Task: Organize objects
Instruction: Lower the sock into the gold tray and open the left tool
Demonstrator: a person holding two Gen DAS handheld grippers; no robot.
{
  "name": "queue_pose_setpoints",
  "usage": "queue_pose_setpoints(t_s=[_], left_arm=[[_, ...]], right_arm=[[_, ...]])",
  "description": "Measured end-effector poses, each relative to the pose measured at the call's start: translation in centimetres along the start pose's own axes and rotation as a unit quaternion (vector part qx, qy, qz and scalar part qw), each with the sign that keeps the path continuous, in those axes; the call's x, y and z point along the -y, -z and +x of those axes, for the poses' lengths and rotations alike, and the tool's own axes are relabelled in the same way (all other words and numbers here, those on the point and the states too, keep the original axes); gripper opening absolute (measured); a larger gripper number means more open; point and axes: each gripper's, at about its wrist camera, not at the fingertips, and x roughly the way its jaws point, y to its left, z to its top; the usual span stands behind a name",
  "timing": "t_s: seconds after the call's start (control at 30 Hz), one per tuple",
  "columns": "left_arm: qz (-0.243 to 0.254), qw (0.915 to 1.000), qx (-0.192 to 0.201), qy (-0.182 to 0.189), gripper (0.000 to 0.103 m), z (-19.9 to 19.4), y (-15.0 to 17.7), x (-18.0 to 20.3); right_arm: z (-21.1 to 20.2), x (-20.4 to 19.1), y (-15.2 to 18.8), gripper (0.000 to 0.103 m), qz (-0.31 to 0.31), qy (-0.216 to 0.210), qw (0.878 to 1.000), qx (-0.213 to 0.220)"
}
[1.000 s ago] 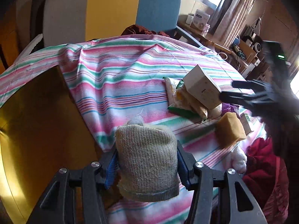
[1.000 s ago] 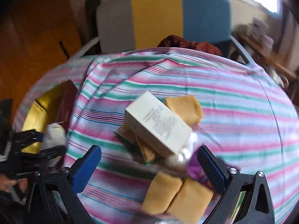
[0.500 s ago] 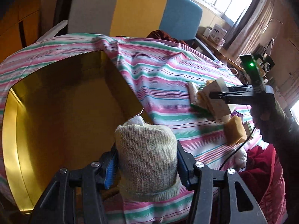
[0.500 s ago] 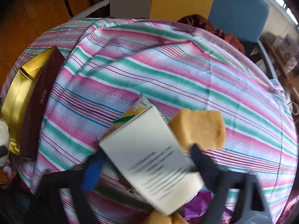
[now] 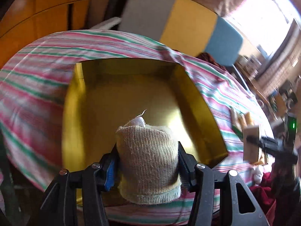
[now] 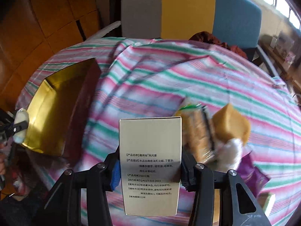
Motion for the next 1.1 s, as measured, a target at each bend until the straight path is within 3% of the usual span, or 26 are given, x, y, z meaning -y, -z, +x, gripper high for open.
queue_pose_setpoints(t_s=[0.27,0.47,0.83,1.1], left_arm=[[-0.054,0.9982,0.019,-0.016,0.055,-1.6,0.3,-4.3],[-0.029,0.9986,0.033,-0.028,0.055,-1.2,-1.0,-3.9],[-0.011,0.9992,0.012,-0.037,0.055,3.5,-6.9,-4.8],[0.002,0.9962,-0.012,-0.086,0.055,8.1,-10.2,-6.5]], right_arm=[[2.2,-3.0,3.7,0.05,0.006,-0.035,0.999,-0.028],[3.4,-3.4,4.6,0.05,0.011,-0.021,0.999,-0.039],[3.8,-3.5,5.0,0.051,0.022,-0.015,0.999,-0.038],[3.9,-3.5,4.9,0.051,0.028,-0.01,0.999,-0.036]])
